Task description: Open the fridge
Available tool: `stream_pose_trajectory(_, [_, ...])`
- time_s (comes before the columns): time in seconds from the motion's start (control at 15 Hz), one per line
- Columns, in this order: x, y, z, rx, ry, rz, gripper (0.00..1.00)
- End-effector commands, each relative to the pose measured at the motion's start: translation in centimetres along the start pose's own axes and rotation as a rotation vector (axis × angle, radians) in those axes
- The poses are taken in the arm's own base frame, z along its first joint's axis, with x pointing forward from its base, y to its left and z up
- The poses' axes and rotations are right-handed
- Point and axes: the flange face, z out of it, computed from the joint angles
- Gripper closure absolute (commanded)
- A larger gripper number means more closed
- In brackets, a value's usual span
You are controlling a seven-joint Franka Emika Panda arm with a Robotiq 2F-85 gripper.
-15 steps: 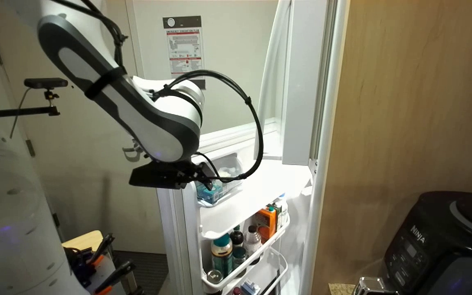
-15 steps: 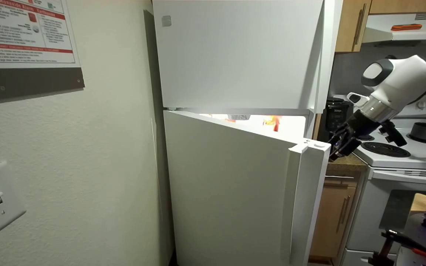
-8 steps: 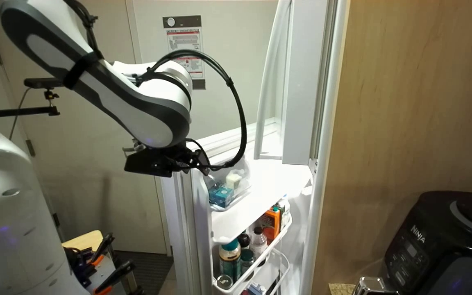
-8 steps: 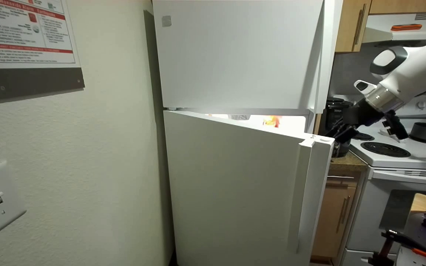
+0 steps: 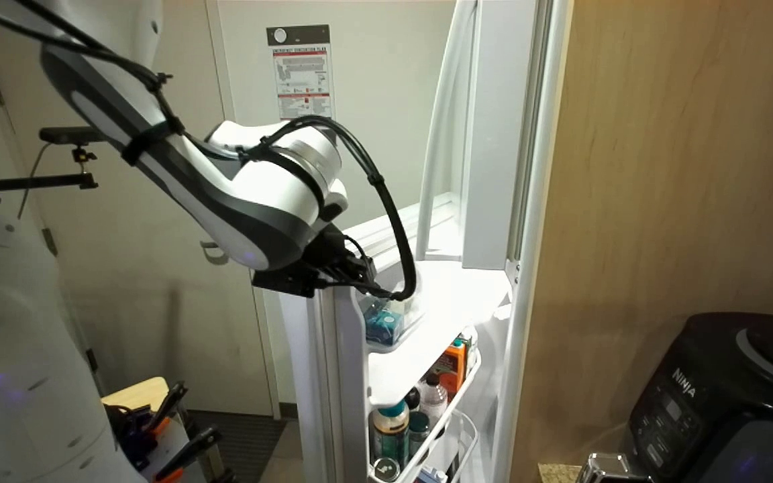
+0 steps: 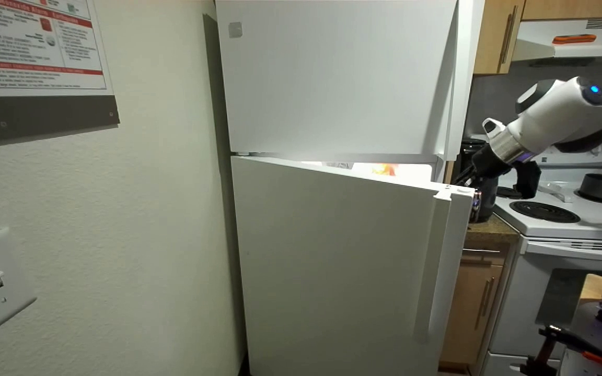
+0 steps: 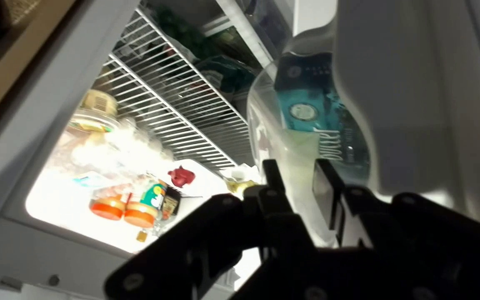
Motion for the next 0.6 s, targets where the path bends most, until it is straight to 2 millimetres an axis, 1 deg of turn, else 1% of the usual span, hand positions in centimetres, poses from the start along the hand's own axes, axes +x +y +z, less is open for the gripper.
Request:
stream_pose_trajectory(0.0, [0.5,0.4,4.9,-0.037,-0.077,0.022,0.96])
stream_pose_trajectory(0.13, [-0.1,0.2,6.5,-0.029,-0.116,0.009,1.00])
stream_pose_trajectory(0.2, [-0.1,0.0,6.4,-0.015,-0.119,-0.006,0.73])
stream_pose_trajectory(0.27, [0.0,0.0,6.0,-0.003,-0.114,-0.015,0.80])
stream_pose_trajectory(0.33, [-0.1,-0.6,5.1,0.017,-0.104,-0.028,0.69])
stream_pose_trajectory(0.4, [-0.2,-1.2,4.6,0.031,-0.100,-0.038,0.63])
stream_pose_trajectory(0.47, [-0.5,-1.9,4.1,0.048,-0.099,-0.048,0.86])
stream_pose_trajectory(0.53, [-0.8,-2.8,3.6,0.068,-0.098,-0.055,0.90])
